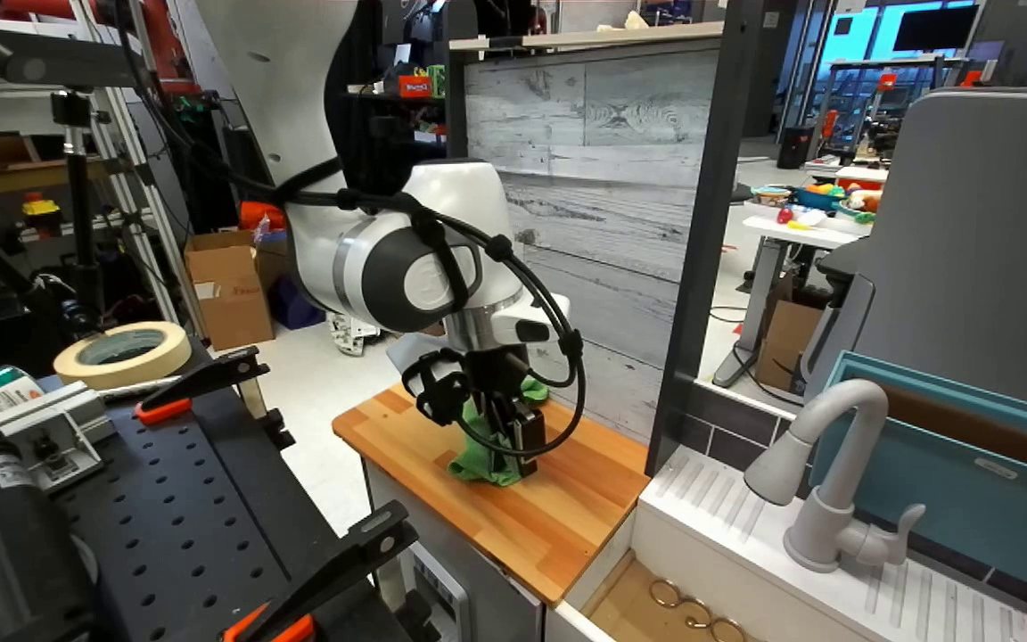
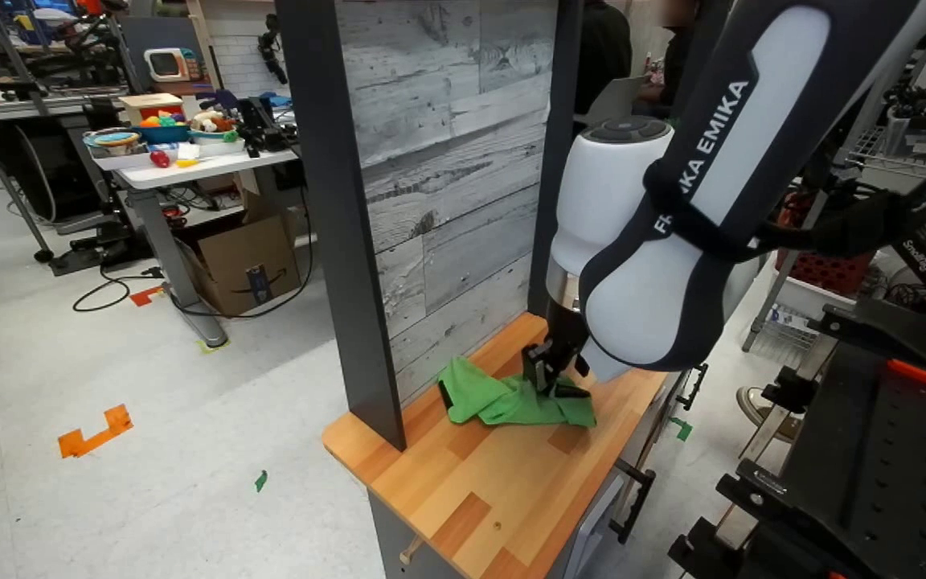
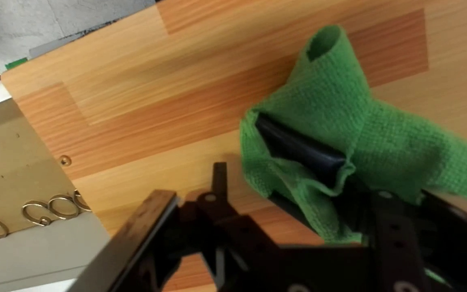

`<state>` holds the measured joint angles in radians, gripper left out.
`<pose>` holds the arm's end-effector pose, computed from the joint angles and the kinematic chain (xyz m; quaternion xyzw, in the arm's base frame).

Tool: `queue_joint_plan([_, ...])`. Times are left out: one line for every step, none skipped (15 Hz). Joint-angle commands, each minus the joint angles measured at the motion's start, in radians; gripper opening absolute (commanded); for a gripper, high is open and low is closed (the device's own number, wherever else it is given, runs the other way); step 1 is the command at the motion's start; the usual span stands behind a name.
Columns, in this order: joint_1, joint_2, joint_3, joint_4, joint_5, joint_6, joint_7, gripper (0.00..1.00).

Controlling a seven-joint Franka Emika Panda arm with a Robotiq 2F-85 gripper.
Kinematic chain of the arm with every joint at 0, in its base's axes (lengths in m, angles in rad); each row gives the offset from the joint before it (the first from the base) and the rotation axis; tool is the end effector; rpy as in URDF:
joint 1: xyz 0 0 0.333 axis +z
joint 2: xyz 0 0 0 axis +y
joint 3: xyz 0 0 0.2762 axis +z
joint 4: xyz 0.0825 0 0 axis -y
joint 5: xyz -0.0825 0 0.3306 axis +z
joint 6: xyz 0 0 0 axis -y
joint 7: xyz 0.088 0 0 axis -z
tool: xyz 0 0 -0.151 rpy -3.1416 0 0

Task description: Move the green towel to the right

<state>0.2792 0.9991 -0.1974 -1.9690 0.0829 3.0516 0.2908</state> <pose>0.5225 0.0224 -0.0308 0.9911 -0.0964 0.0657 0.0636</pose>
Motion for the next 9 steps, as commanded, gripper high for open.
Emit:
queue_joint_plan([0.045, -0.157, -0.011, -0.199, 0.028, 0.115, 0.016, 0.98])
queue_joint_plan([0.065, -0.205, -0.017, -0.259, 0.033, 0.159, 0.017, 0.99])
queue_joint_plan([0.065, -0.242, -0.006, -0.307, 0.035, 0.203, 0.004, 1.0])
queue_joint_plan([0.097, -0.278, -0.019, -0.361, 0.042, 0.254, 0.001, 1.0])
queue_joint_plan([0.113, -0.319, -0.015, -0.416, 0.05, 0.3, -0.009, 1.0])
queue_joint_plan([0.065, -0.21, 0.003, -0.274, 0.05, 0.227, -0.025, 1.0])
queue_joint_plan([0.076, -0.238, 0.006, -0.308, 0.057, 0.237, -0.027, 1.0])
queue_joint_plan([0.078, -0.242, 0.007, -0.311, 0.061, 0.235, -0.027, 1.0])
queue_joint_plan([0.075, -0.234, 0.006, -0.303, 0.062, 0.235, -0.028, 1.0])
